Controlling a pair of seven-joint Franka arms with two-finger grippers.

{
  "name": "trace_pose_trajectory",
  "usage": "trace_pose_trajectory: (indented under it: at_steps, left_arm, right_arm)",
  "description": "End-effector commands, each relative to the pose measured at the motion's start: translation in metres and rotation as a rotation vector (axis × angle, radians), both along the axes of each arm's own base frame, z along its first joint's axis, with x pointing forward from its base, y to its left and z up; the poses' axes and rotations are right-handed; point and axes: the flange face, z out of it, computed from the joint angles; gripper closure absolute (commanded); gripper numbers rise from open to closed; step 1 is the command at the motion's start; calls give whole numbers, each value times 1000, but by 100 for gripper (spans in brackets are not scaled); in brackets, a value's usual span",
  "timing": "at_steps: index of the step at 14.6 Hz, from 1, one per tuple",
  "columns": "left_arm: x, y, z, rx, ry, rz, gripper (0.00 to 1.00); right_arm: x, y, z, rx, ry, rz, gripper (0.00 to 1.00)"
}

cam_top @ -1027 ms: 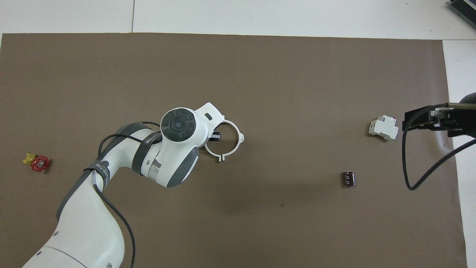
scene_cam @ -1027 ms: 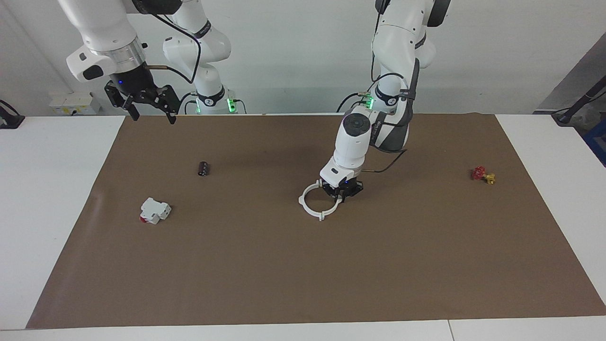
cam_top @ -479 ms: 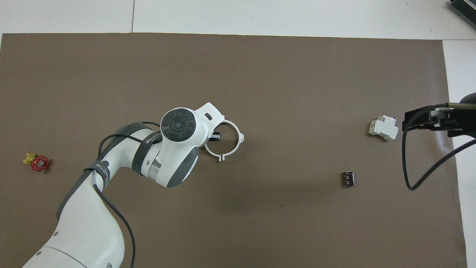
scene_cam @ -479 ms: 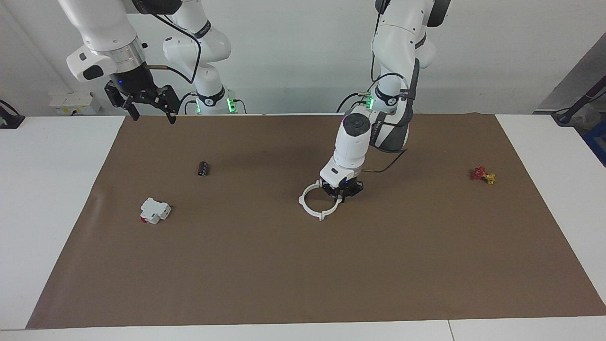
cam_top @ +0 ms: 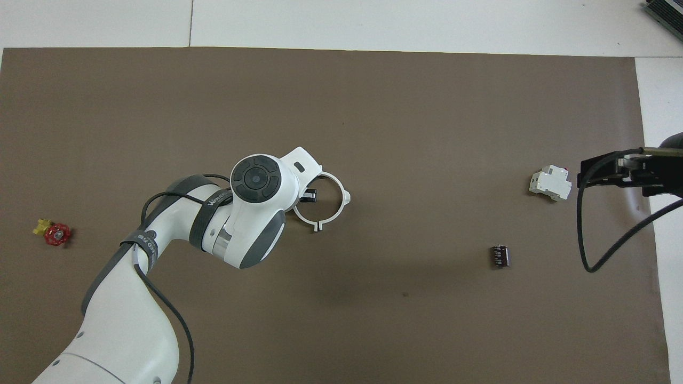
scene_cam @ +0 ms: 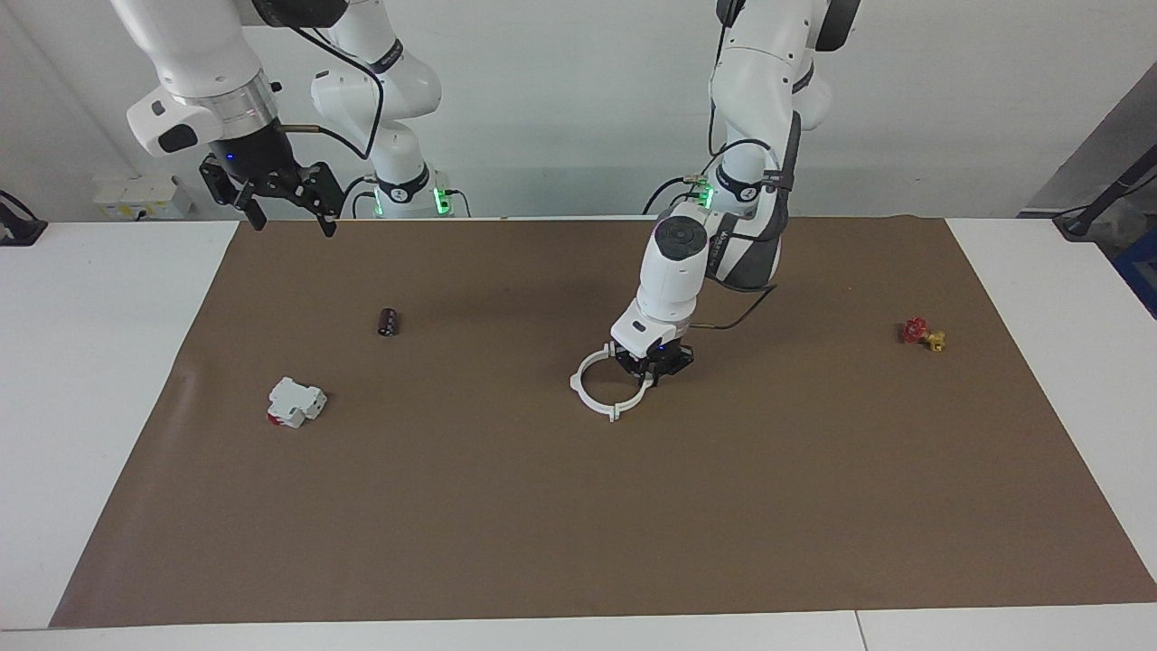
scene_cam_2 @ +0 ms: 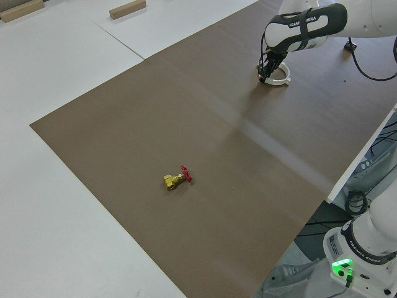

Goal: Assemble drain pipe with both arms
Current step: 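Press the held half-ring ends against the placed half-ring with the left gripper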

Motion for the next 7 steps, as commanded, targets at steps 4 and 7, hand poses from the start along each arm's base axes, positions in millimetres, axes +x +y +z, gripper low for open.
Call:
trace_pose_trajectory:
  at_steps: [4, 7]
  left_arm:
    - [-4, -6, 4, 8, -8, 4, 100]
    - [-5, -9, 4, 7, -9, -1, 100]
  right_arm:
    - [-5, 1, 2, 18, 10, 23, 0]
    - [-5, 1, 2, 18, 8, 29, 0]
